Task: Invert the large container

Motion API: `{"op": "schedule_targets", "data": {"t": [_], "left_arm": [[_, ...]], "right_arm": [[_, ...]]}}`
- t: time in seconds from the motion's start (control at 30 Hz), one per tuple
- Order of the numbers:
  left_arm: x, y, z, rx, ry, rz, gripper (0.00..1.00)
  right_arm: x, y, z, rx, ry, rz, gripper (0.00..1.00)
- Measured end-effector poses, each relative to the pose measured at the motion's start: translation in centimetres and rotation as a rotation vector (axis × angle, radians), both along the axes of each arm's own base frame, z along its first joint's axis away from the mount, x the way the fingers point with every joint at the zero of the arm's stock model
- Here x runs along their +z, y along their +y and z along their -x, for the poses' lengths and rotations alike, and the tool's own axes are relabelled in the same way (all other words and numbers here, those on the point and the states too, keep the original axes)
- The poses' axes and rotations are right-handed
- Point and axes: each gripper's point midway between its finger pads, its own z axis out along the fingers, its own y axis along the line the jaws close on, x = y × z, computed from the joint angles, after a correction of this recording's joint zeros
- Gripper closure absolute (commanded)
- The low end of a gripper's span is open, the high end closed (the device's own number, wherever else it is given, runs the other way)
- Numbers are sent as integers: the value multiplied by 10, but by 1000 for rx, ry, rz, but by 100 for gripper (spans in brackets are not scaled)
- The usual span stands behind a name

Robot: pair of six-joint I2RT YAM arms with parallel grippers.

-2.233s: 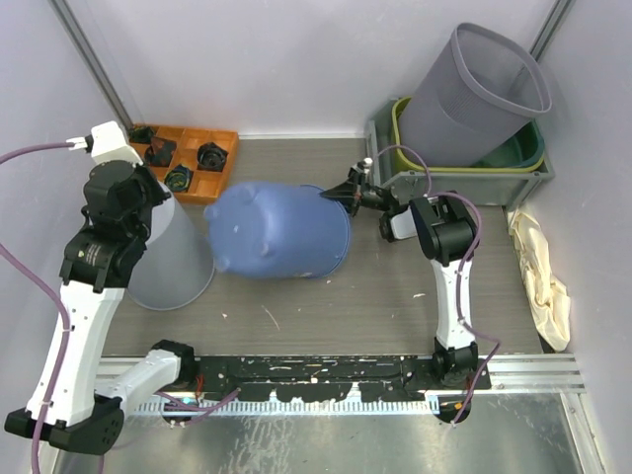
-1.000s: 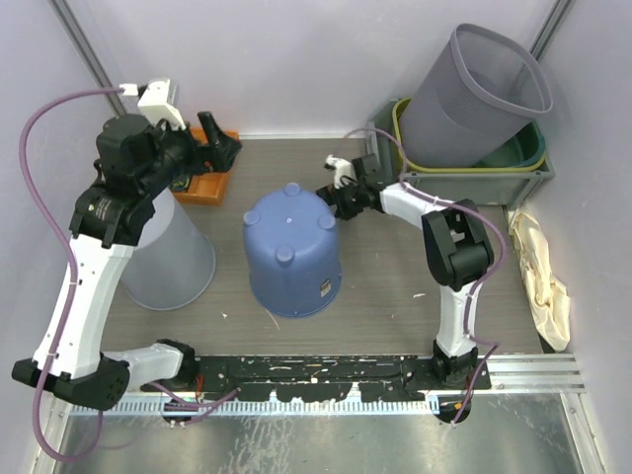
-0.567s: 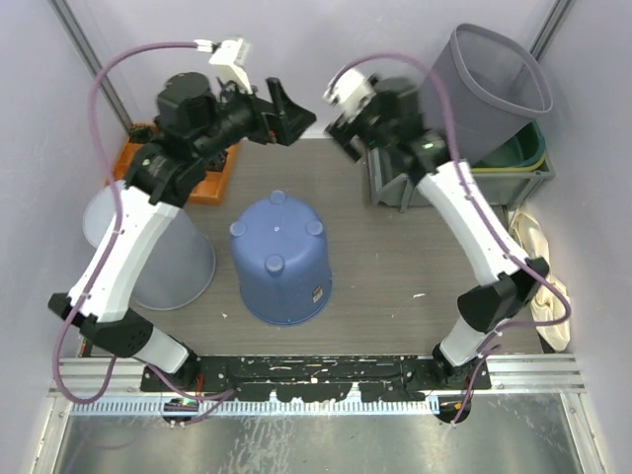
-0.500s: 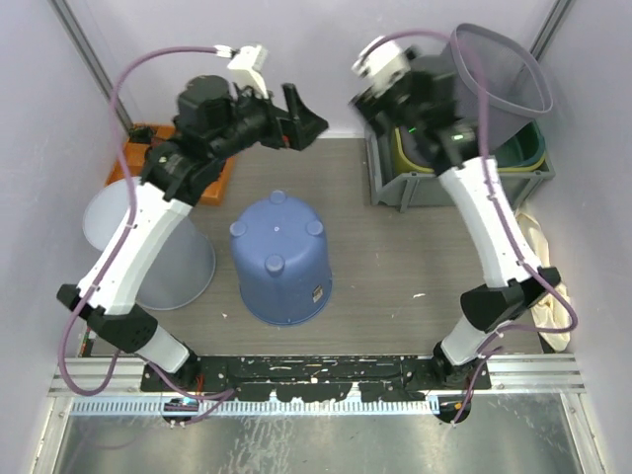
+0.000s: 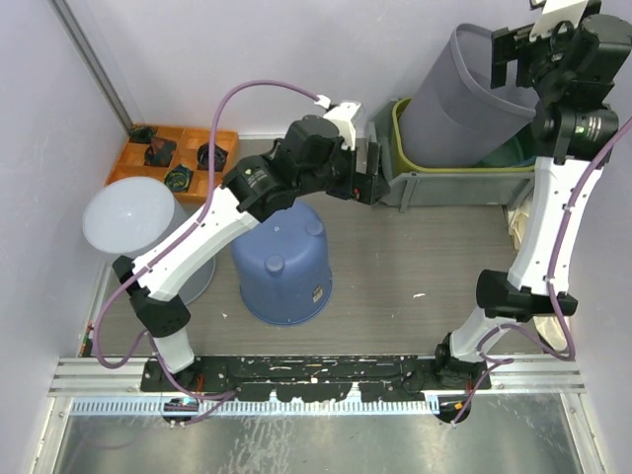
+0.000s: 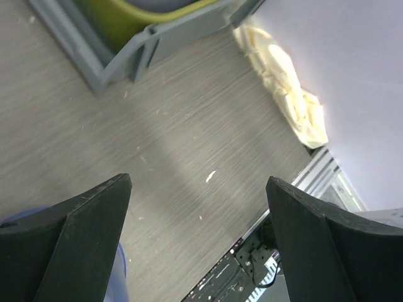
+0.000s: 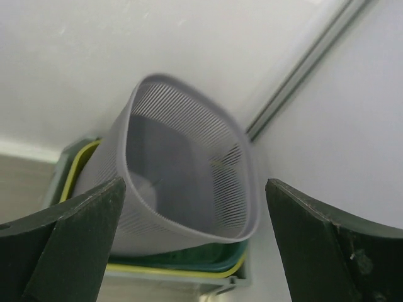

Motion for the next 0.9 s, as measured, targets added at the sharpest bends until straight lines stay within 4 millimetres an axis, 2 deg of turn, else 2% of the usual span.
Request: {"op": "schedule_targets", "data": {"t": [0.03,0.17,0.2,0.3,0.4,0.5,0.57,0.7,0.8,0.9], "left_arm": [[-9,1,-1,24,21,-13,9],[-53,-5,-3,87,101,-81,10],[-64,-11,-5,97,115,-98,10],[-97,-32,-11,107,142,-158,10],[-133,-53,-22,121,163,-224,11],[-167,-62,-31,141,185,-295,11],[-187,-57,-34,163,205,-353,11],[-213,-38,-33,203,241,-427,11],[-246,-5,-20,229,296,-517,10],[-277,31,-4,261,357,-595,10]], "right_arm": [[-9,-2,-5,29,26,-18,1],[-66,-13,-33,117,183,-127,1],[-86,-17,-42,126,229,-155,1],[-122,-17,-58,153,317,-206,1],[-143,-11,-73,198,365,-239,1],[-152,-3,-79,250,389,-260,1],[-153,4,-79,291,396,-271,5],[-152,16,-77,357,401,-292,14],[-153,24,-77,402,408,-307,18],[-166,30,-80,431,447,-322,20]]}}
